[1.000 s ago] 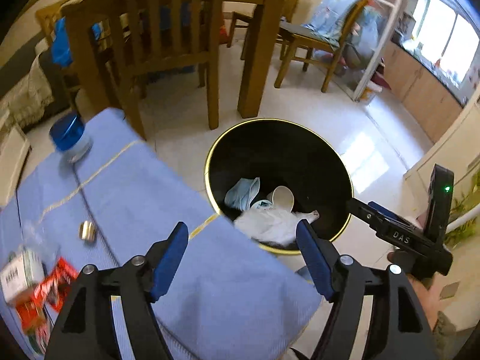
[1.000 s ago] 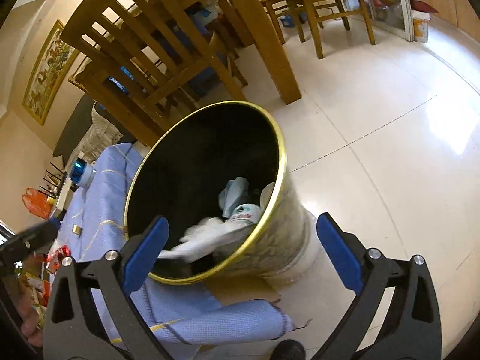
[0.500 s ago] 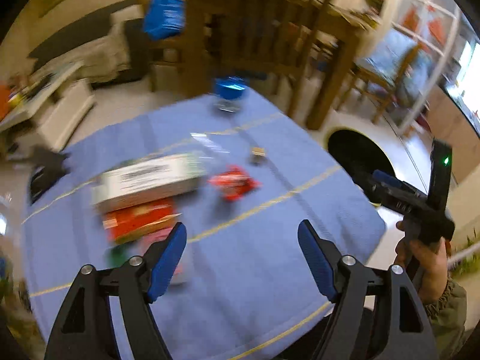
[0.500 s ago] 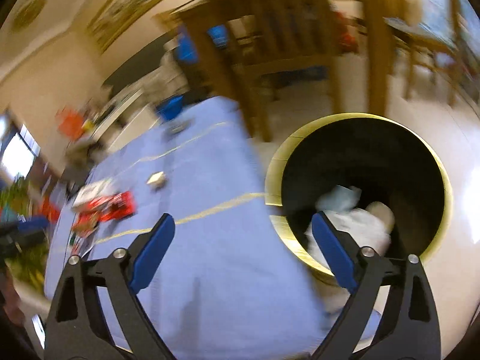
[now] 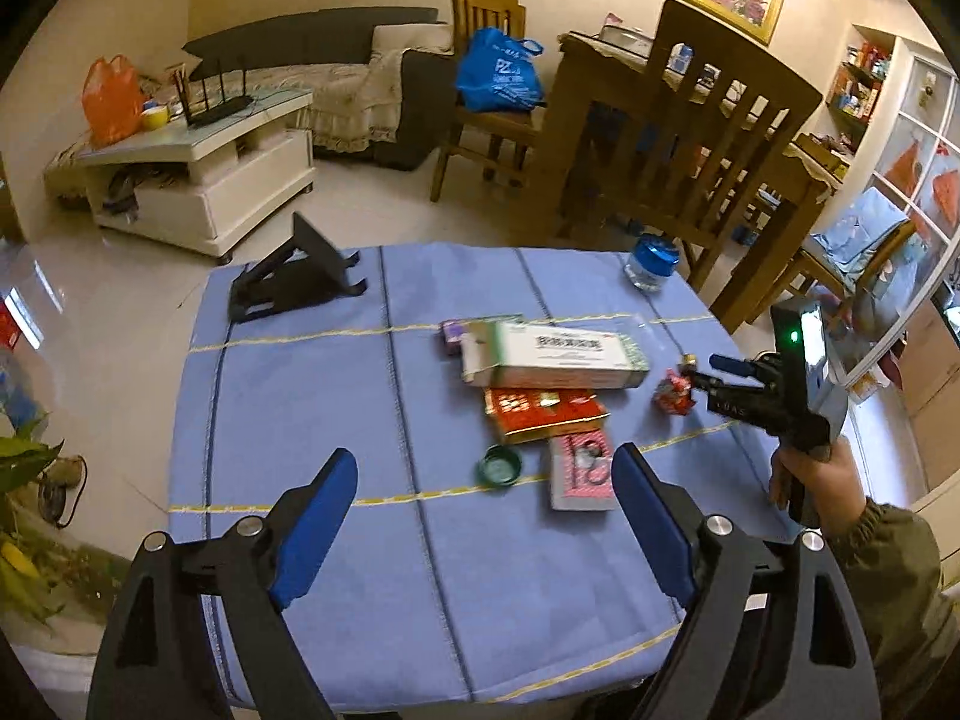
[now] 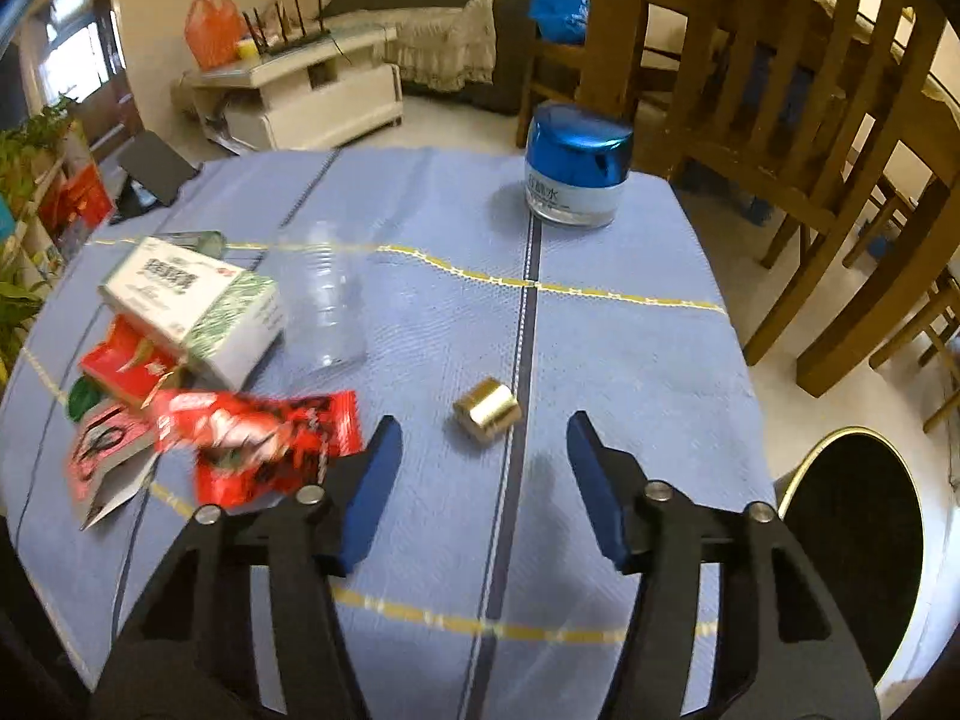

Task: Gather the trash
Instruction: 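Grasp the gold metal cap with the right gripper while the left grasps the clear cup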

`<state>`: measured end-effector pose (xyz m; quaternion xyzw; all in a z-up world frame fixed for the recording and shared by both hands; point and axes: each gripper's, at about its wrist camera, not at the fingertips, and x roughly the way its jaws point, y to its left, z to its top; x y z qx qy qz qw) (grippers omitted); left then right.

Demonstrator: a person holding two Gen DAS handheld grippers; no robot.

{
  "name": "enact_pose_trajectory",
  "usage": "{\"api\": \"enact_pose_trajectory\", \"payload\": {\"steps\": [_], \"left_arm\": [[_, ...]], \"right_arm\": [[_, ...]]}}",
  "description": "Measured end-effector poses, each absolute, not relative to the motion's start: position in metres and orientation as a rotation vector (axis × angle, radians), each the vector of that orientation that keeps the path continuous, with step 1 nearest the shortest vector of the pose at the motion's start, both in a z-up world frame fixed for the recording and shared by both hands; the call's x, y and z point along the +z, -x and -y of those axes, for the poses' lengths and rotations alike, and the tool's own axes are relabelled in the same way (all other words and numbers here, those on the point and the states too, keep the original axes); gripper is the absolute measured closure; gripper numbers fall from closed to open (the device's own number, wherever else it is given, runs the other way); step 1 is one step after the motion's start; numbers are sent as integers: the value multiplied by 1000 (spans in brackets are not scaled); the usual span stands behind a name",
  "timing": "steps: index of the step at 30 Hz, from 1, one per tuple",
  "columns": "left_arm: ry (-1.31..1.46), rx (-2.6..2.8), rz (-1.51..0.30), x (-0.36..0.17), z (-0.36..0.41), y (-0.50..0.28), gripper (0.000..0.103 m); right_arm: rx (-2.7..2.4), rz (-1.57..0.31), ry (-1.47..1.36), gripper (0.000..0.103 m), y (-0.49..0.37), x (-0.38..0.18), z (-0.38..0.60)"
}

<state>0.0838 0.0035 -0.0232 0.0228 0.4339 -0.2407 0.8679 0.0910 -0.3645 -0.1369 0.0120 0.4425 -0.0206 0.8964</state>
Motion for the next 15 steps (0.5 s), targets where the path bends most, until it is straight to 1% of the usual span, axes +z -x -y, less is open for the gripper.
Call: {"api": "enact_pose_trajectory", "payload": {"steps": [2, 3, 4, 5, 10, 13, 15], "left_arm": [[-49, -505, -921, -29, -4, -87, 19], [-50, -506, -925, -31, -4, -88, 19], [-52, -506, -927, -34, -3, -89, 19], [-55, -510, -929, -36, -2, -90, 19], [-93, -547, -947, -44, 22, -96, 19], [-120, -591, -955, -46, 48, -101, 19], [-148, -635, -956, -47, 74, -106, 19]], "right_arm": [[-49, -921, -19, 55, -98, -140, 362], [-42, -930, -24, 63, -103, -141, 361], [-40, -945, -25, 69, -107, -143, 360], [-44, -959, -19, 77, -109, -145, 360], [-17, -967, -33, 77, -104, -146, 357], [-16, -936, -67, 77, -86, -142, 363], [-4, -896, -140, 77, -66, -136, 378]]}}
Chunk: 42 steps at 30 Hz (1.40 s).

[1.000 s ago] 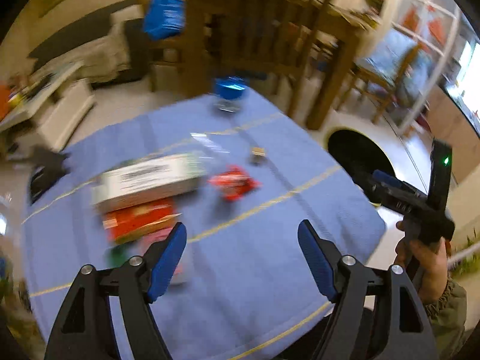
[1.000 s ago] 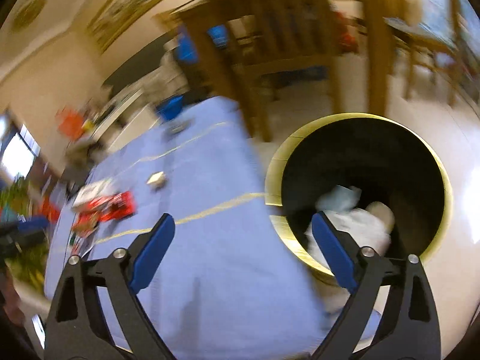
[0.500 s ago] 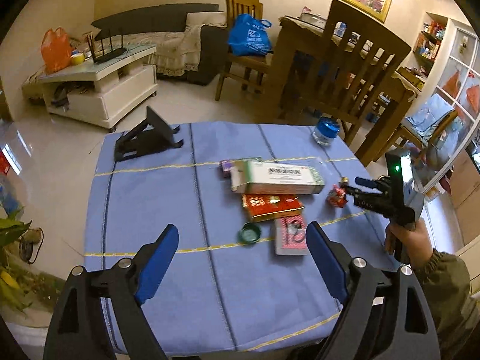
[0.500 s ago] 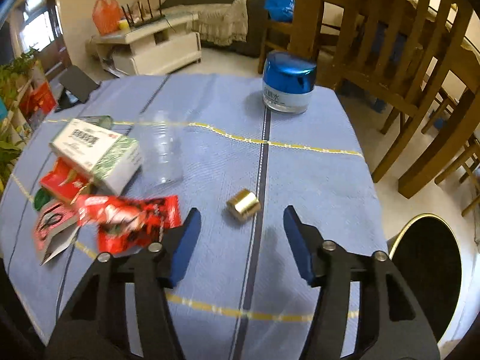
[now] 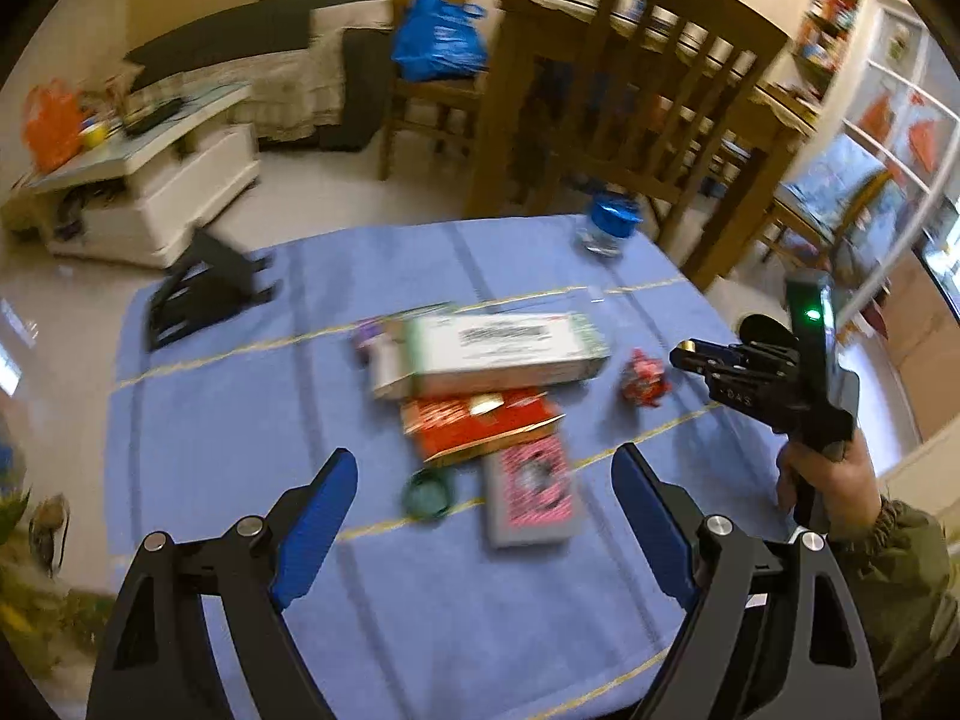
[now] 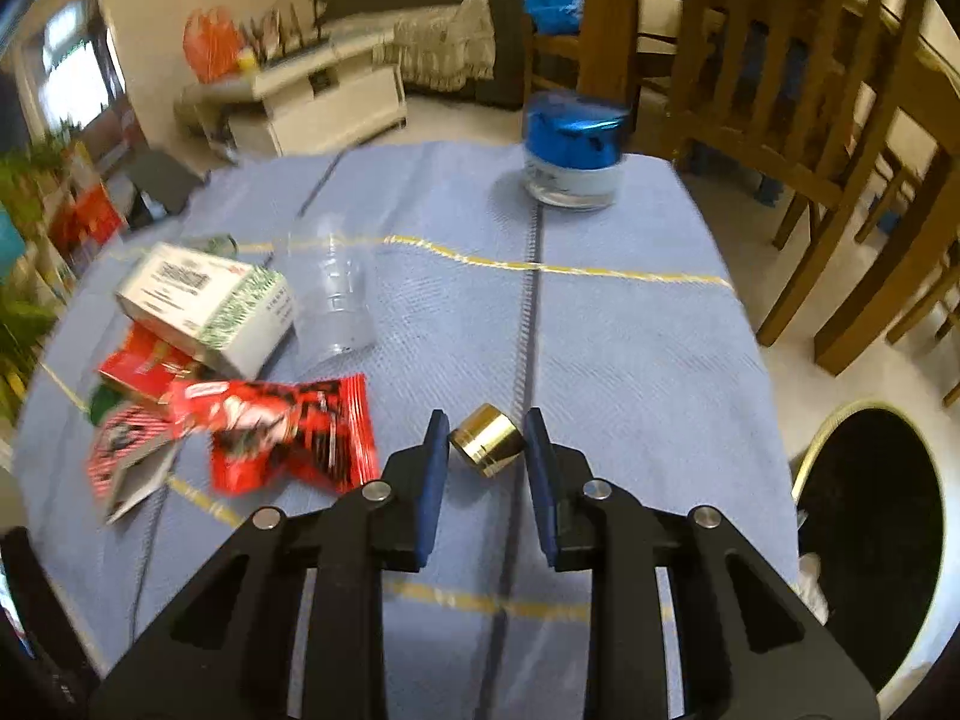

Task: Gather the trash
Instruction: 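Grasp the gold metal cap with the right gripper while the left grasps the clear cup, then drop the gold cap into the bin with the right gripper while the left drops the clear cup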

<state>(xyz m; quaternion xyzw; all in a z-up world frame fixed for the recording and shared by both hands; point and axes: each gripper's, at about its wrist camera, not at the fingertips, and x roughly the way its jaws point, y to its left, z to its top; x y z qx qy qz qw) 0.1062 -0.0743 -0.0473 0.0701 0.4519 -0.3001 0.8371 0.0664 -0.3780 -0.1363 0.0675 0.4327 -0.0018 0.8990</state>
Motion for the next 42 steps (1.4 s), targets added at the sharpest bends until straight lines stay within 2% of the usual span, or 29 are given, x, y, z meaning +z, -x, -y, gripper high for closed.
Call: {"api": "enact_pose_trajectory", "payload": {"steps": [7, 11, 20, 22, 24, 29, 36, 42], "left_arm": [[-328, -780, -889, -57, 177, -124, 19], [-518, -778, -799, -77, 230, -140, 19], [-670, -876, -838, -121, 275, -169, 19], [-672, -860, -874, -128, 279, -176, 28], [-642, -877, -938, -135, 282, -183, 53], [-605, -839, -915, -132, 274, -184, 54], [-413, -832, -881, -90, 251, -184, 54], [-378, -921, -849, -64, 267, -150, 54]], "right_arm": [[5, -795, -316, 77, 10, -125, 427], [-8, -770, -390, 77, 48, -129, 447], [-24, -757, -521, 77, 84, -154, 480], [-24, -751, -526, 77, 83, -153, 479], [-20, -748, -528, 77, 79, -153, 475], [-21, -736, -528, 77, 76, -151, 472], [-54, -685, -541, 77, 88, -137, 483], [-173, -645, -582, 77, 107, -129, 525]]}}
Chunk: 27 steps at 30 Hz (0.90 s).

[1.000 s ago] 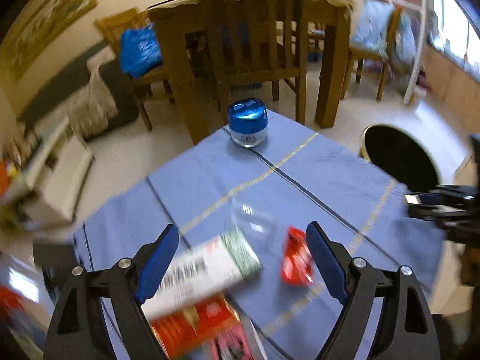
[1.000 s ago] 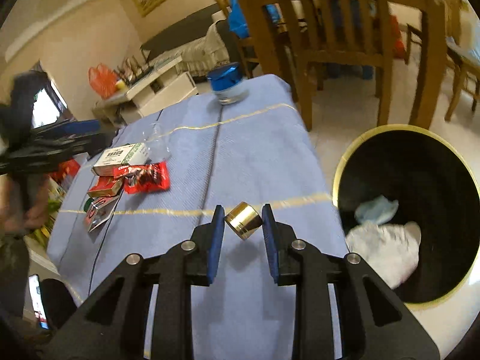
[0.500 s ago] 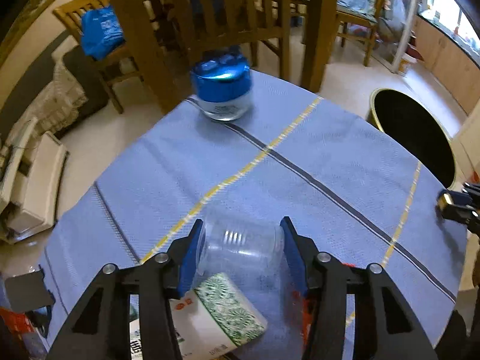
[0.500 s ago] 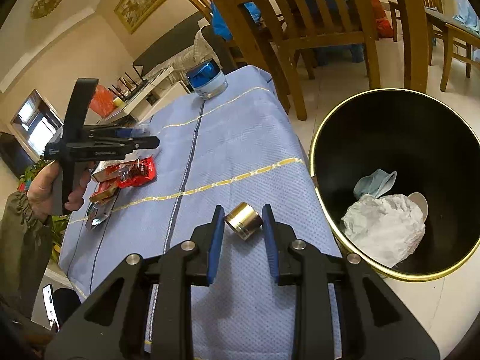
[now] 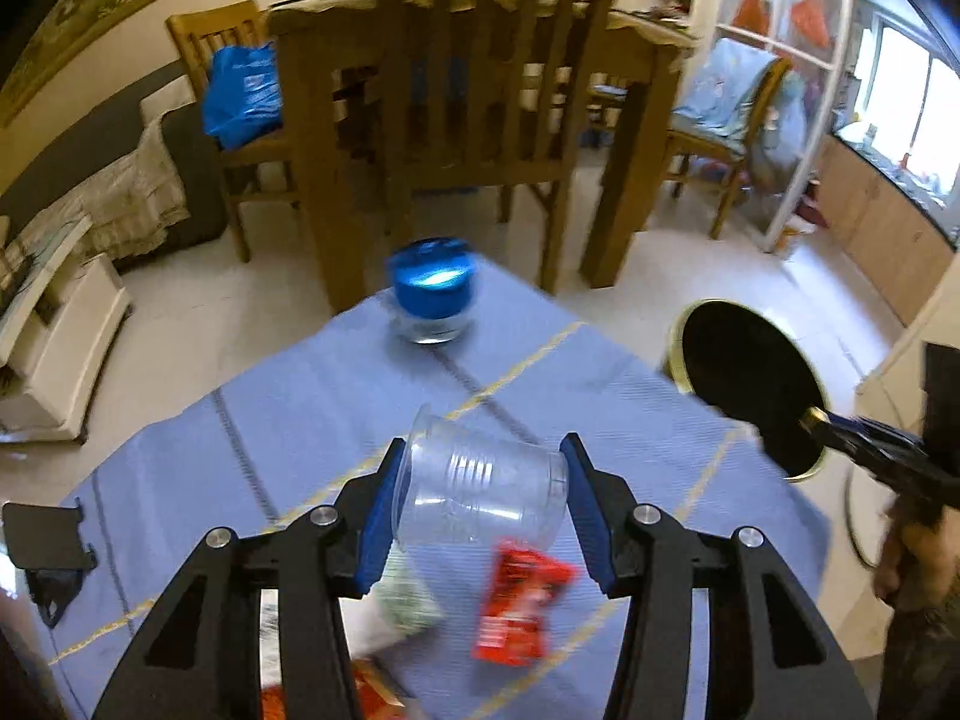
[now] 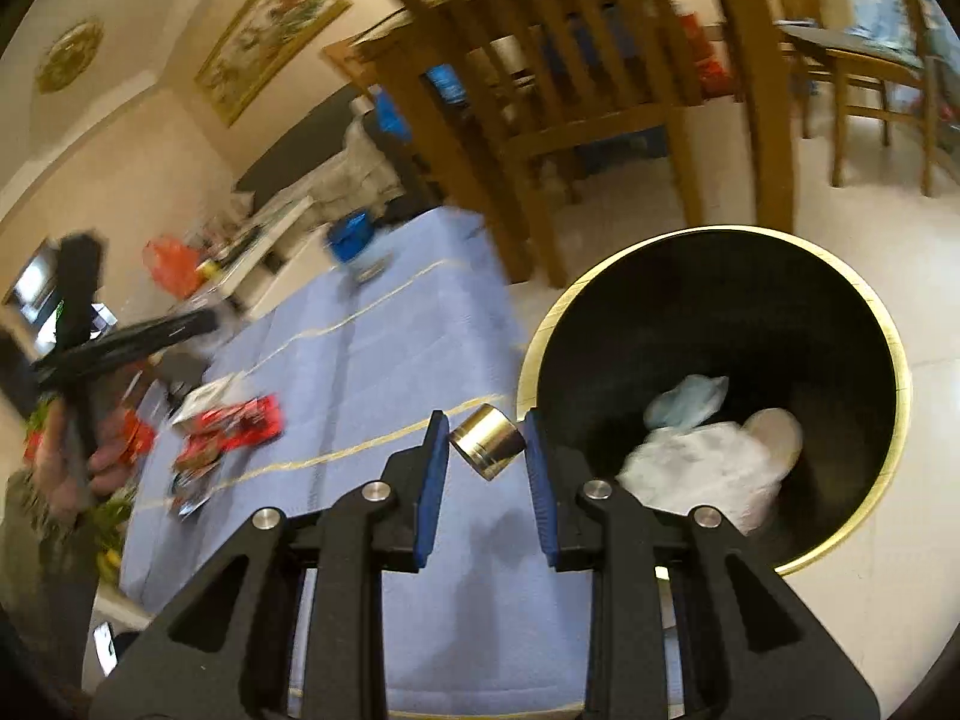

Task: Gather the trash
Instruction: 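Drop the gold cap into the bin with the right gripper while the left drops the clear cup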

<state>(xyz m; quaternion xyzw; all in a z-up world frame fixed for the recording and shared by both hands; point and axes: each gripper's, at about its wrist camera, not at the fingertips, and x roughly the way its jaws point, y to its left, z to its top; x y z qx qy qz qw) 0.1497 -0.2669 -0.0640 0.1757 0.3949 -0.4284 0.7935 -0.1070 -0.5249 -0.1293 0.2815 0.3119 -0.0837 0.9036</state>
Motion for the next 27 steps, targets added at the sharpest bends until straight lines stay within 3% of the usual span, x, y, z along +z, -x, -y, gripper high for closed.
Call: {"api": "enact_pose_trajectory", "payload": {"steps": [7, 8, 11, 20, 27], "left_arm": [[-418, -1048, -848, -62, 315, -99, 54], [-428, -1065, -849, -63, 324, -91, 54], [-458, -1100, -852, -69, 345, -69, 54], [-525, -1156, -864, -87, 383, -32, 54], [-557, -1181, -868, -99, 401, -18, 54]], "right_arm": [[-323, -596, -545, 77, 121, -104, 571], [-339, -602, -543, 74, 120, -105, 575], [-393, -635, -559, 41, 114, -117, 590], [-427, -601, -638, 29, 147, -143, 604], [-473, -624, -668, 13, 179, -160, 609]]}}
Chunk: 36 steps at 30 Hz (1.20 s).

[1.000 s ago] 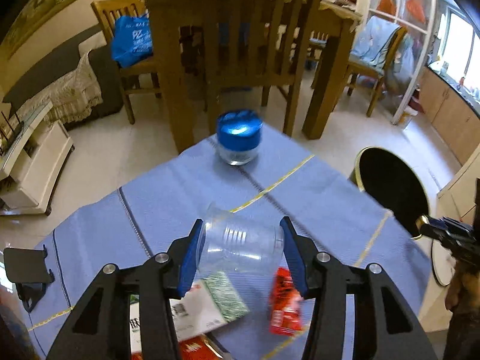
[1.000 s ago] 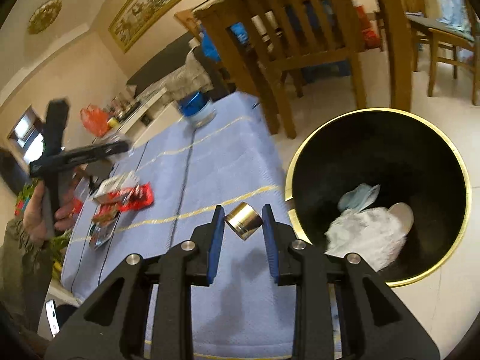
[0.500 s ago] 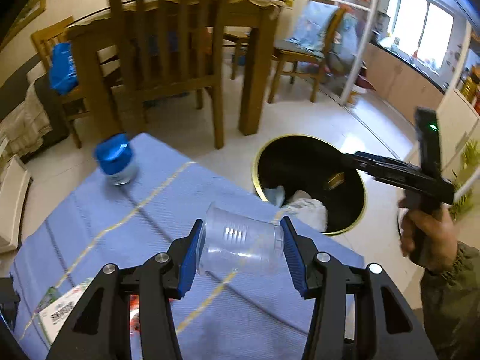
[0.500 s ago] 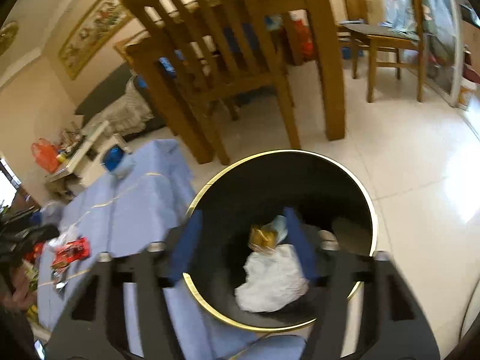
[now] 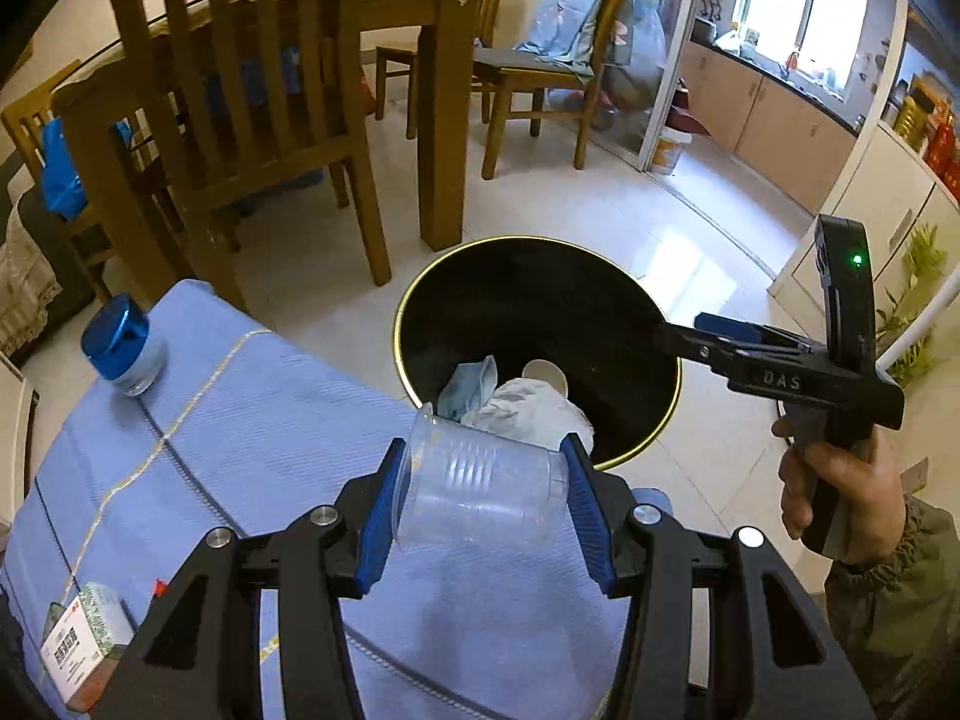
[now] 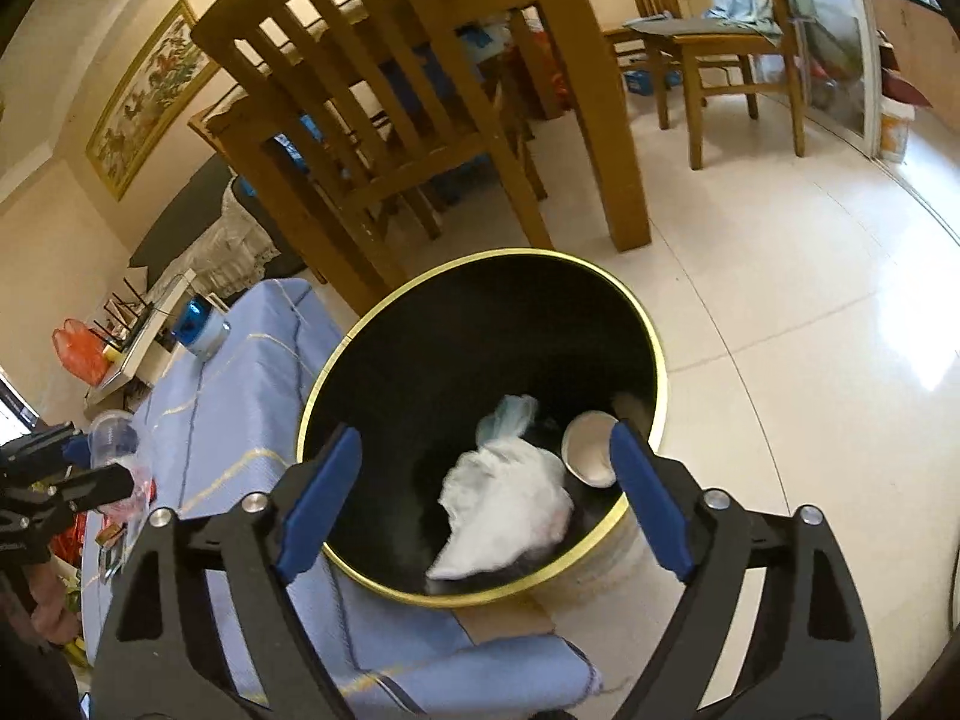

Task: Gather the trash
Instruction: 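Drop the gold cap into the bin with the right gripper while the left drops the clear cup, then grasp the red snack wrapper with the right gripper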

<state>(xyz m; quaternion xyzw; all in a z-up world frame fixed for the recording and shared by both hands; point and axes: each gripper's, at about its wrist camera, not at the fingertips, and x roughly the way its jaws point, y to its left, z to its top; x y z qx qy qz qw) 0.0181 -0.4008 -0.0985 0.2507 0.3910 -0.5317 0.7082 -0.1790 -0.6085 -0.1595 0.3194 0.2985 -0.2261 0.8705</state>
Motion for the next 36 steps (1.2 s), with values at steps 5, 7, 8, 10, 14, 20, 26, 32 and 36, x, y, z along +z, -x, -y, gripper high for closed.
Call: {"api": "enact_pose_trajectory", "payload": {"steps": [5, 7, 8, 10, 14, 20, 26, 32, 36], "left_arm": [[-569, -1173, -870, -101, 415, -14, 54], [-565, -1166, -865, -99, 425, -14, 54], [-553, -1166, -859, -96, 433, -14, 54], [-510, -1173, -855, -88, 449, -14, 41], [-457, -1171, -802, -73, 464, -11, 14], [-496, -1007, -693, -64, 425, -5, 7], [-478, -815, -625, -47, 336, -17, 7], [-471, -590, -539, -29, 251, -35, 7], [-407, -512, -545, -16, 201, -49, 7]], "right_arm": [[-535, -647, -735, 5, 199, -170, 619], [-525, -635, -820, 5, 205, -174, 628], [-517, -621, -856, 5, 208, -176, 631], [-542, -571, -952, 5, 215, -176, 637], [-477, -479, -1037, 5, 229, -173, 634], [-466, -508, -779, 5, 235, -147, 610], [-537, -611, -552, 5, 208, -128, 573], [-500, -685, -374, 5, 148, -102, 503], [-451, -626, -326, 5, 119, -75, 455]]}}
